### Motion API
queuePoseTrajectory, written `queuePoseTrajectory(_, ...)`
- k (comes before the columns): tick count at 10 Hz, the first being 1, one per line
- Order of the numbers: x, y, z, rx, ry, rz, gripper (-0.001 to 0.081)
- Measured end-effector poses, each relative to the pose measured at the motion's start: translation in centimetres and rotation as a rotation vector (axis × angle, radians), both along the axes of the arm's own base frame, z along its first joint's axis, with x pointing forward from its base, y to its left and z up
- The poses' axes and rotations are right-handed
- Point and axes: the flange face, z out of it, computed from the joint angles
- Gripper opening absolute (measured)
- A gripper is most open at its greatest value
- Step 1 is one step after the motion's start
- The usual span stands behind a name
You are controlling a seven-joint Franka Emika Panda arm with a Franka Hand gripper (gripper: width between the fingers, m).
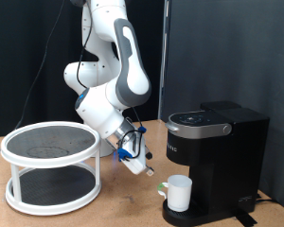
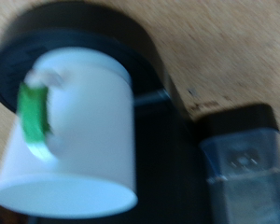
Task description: Make a cup of coffee with the keurig machine
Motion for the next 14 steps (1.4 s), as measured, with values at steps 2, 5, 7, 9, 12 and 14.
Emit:
queuePoseTrajectory(2,-1.0,0.1,1.9,0.048,-0.023,0.033,0.0734)
queuePoseTrajectory(5,-1.7,0.0,5.4,0.094,-0.092,0.047,0.0734)
queuePoseTrajectory(7,-2.0,-0.1,8.1,0.142,-0.137,0.054,0.0734)
queuePoseTrajectory(9,-2.6,-0.2,8.7,0.154,-0.143,0.048,0.0734)
queuePoseTrajectory(12,-3.1,0.9,10.3,0.220,-0.147,0.120,0.0734)
queuePoseTrajectory(14,-3.9,1.6,12.7,0.267,-0.148,0.162,0.0734)
